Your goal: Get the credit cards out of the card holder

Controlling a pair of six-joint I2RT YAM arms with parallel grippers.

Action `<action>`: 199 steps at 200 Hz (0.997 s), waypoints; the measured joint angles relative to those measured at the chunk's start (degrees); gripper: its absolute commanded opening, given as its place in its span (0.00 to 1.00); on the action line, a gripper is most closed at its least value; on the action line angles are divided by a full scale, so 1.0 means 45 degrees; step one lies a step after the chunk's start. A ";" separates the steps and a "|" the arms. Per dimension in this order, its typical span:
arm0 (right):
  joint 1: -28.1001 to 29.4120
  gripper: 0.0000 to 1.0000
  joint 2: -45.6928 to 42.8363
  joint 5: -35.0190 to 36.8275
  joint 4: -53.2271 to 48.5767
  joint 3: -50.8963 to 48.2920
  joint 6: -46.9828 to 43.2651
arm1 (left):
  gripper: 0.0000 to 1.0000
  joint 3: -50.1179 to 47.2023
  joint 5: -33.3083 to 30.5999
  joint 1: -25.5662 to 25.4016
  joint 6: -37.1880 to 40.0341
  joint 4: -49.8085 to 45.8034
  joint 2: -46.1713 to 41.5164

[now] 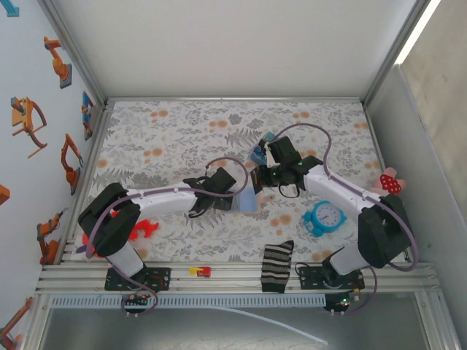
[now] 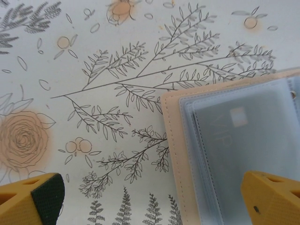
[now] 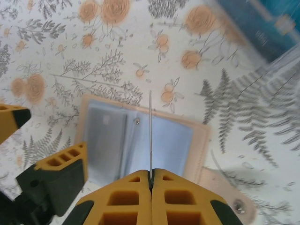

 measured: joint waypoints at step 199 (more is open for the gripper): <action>-0.1384 0.00 0.4813 0.3789 -0.2433 0.6470 -0.9068 | 0.97 -0.2633 -0.0986 0.0772 -0.0865 0.0442 -0.5153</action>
